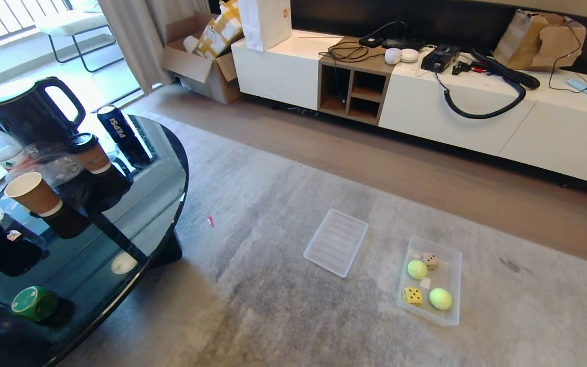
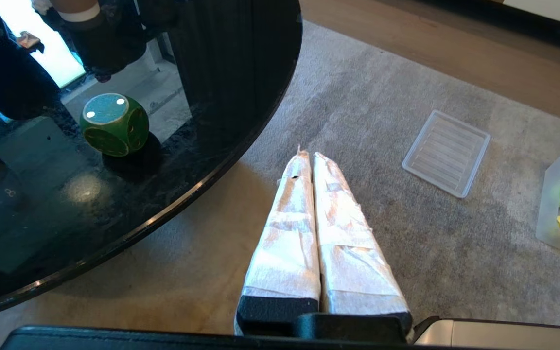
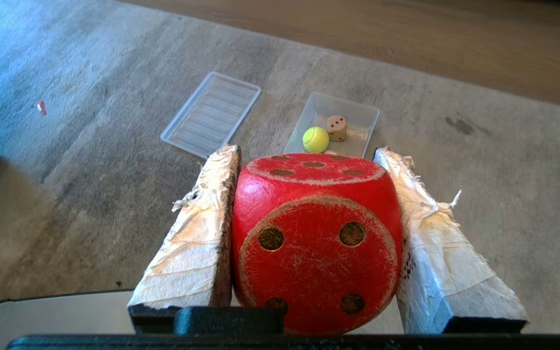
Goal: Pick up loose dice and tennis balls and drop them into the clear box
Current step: Put the toys in the box
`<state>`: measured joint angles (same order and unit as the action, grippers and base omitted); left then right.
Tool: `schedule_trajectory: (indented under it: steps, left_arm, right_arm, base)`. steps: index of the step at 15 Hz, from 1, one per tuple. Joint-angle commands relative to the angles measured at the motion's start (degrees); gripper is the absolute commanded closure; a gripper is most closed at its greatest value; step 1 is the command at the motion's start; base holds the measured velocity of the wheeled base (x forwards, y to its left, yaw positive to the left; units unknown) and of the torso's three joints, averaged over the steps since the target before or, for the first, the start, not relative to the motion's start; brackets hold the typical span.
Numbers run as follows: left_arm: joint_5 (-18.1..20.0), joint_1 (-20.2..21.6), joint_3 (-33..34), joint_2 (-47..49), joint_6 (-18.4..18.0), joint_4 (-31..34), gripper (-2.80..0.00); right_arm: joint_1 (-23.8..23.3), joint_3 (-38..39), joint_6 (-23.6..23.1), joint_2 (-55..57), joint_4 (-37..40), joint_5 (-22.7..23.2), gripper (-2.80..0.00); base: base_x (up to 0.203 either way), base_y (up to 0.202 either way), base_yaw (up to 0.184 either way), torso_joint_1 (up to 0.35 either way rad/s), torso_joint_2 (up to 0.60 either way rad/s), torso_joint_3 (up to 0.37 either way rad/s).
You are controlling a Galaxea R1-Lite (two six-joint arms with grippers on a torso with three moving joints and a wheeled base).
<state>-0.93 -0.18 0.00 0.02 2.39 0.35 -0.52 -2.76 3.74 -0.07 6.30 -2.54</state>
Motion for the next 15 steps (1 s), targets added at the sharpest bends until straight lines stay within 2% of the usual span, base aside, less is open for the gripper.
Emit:
schedule_trajectory:
  steps: [1, 15]
  left_arm:
    - [-0.04, 0.01, 0.00, 0.06, 0.07, 0.00, 0.00]
    - [0.05, 0.01, 0.00, 0.06, -0.19, -0.09, 0.00]
  right_arm:
    - [0.00, -0.03, 0.03, 0.02, 0.03, -0.05, 0.00]
    - [0.00, 0.01, 0.03, 0.07, 0.03, -0.03, 0.00]
  base:
    - [0.000, 0.000, 0.000, 0.001, 0.00, -0.196]
    - [0.000, 0.000, 0.000, 0.003, 0.00, -0.197]
